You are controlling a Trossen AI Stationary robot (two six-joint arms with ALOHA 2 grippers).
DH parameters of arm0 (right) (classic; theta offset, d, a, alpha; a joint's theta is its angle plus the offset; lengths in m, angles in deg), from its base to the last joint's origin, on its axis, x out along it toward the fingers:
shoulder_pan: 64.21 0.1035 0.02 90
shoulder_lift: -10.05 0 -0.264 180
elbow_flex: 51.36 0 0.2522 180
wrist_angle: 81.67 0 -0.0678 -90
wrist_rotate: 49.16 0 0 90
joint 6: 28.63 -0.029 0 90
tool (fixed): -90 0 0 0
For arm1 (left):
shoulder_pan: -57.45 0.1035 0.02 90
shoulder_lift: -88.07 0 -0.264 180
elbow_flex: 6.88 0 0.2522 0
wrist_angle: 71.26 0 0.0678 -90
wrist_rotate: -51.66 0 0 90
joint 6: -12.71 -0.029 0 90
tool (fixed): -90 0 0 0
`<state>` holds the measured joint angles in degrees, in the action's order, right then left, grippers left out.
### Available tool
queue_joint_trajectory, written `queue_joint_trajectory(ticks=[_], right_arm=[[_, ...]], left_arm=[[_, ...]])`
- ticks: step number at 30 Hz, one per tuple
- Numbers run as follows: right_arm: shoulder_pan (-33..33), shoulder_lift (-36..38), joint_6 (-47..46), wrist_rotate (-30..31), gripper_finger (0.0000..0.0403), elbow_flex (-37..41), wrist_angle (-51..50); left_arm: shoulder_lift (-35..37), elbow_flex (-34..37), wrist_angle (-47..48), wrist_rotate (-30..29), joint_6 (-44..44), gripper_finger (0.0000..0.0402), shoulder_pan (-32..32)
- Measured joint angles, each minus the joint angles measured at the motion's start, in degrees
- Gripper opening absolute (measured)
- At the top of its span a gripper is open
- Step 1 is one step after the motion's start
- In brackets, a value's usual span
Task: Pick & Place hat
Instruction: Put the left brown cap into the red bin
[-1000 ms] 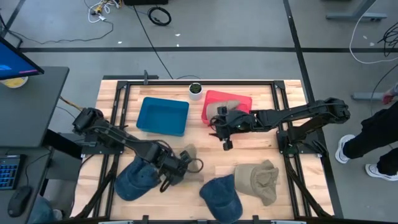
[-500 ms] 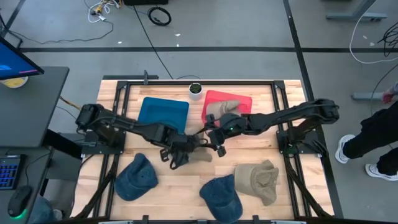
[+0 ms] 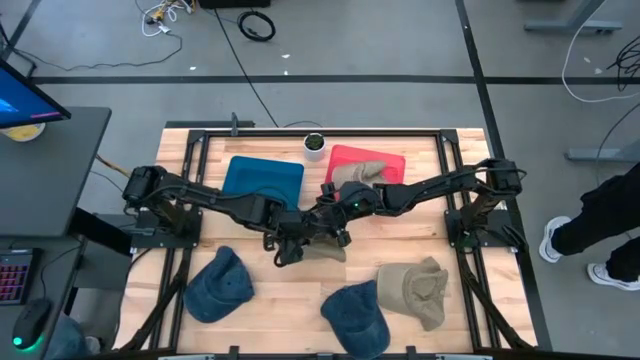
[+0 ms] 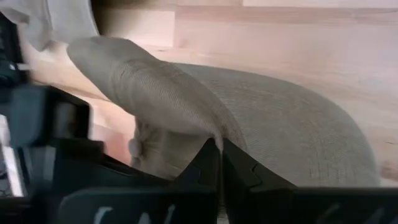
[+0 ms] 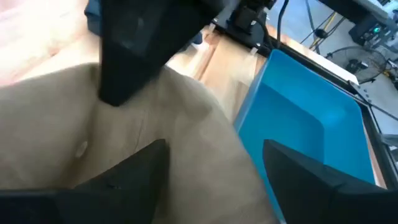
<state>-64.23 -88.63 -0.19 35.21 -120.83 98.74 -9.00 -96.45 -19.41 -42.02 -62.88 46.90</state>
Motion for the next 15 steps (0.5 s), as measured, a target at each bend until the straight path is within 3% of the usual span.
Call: queue_joint_trajectory(ticks=[5,13,15], right_arm=[[-0.1,-1.5,-0.3,0.1,0.0217,0.0,-1.5],[-0.1,-1.5,-3.9,0.7,0.0029,0.0,-2.3],[-0.1,-1.5,-4.6,2.5,0.0012,0.0,-2.3]], left_arm=[[0.0,0.0,-0.6,-1.6,0.1,0.0003,0.6],[0.0,0.0,-0.9,-1.5,11.9,0.0016,2.1],[0.0,0.0,-0.8,-1.8,15.4,0.0018,2.4]])
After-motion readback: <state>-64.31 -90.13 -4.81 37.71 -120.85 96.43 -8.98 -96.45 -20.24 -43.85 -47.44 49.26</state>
